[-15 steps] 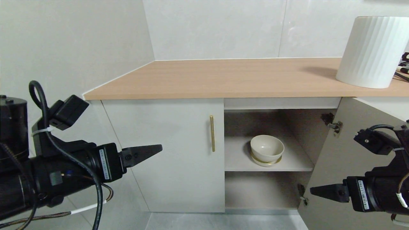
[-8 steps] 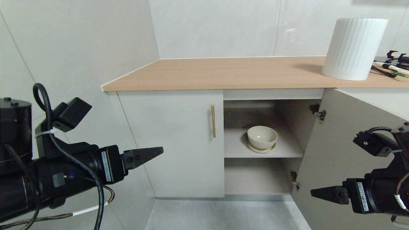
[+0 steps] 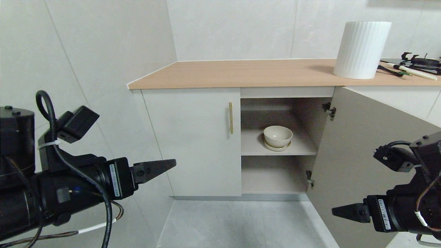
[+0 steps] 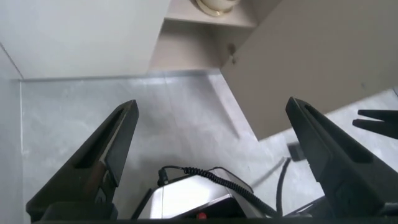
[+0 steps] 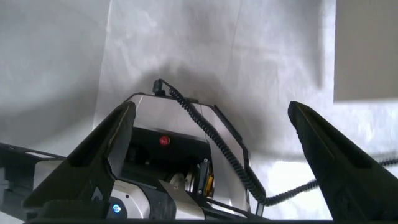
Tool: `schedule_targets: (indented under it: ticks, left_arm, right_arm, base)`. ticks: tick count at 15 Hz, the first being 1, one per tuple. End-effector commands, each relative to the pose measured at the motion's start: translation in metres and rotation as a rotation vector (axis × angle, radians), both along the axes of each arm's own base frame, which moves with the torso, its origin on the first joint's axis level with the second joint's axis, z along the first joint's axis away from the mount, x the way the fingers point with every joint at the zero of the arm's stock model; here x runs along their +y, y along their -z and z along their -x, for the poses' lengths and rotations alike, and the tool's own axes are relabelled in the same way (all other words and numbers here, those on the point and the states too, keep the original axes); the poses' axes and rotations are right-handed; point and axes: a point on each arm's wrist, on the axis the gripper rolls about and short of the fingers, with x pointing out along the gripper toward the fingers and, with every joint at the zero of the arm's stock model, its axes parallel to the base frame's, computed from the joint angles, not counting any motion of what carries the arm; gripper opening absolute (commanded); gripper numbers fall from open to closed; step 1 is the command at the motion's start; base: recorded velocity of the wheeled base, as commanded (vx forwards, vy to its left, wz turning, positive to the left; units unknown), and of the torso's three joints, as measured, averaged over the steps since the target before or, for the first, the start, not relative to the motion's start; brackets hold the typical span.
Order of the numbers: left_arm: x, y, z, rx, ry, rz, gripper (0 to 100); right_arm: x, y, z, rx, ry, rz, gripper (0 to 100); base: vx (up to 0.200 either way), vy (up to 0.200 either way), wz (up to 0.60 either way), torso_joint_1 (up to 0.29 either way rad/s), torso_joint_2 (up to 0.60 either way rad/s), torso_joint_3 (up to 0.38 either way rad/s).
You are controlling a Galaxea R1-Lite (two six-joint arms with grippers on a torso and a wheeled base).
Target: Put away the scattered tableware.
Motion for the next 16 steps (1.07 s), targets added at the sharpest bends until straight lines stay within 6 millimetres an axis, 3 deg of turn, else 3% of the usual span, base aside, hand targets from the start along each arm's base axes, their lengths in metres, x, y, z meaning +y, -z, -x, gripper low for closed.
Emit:
schedule_targets:
  ticks: [1, 10, 16]
  left_arm:
    - [0.0, 0.0, -0.001, 0.002, 0.0, -0.001, 100]
    - [0.001, 0.0, 0.001, -0.006, 0.0, -0.002, 100]
    - [0.0, 0.001, 0.0, -0.001, 0.002, -0.006, 100]
  right_arm:
    - [0.001, 0.003, -0.001, 0.013, 0.0, 0.007, 100]
    - [-0.017, 0.004, 0.024, -0.015, 0.045, 0.036, 100]
    - [-0.028, 0.005, 0.032, 0.054, 0.082, 0.102, 100]
  base:
    - [0.0, 0.0, 0.0, 0.0, 0.0, 0.0]
    - [0.0, 0.0, 0.0, 0.0, 0.0, 0.0]
    - [0.0, -0.2, 0.0, 0.002, 0.0, 0.003]
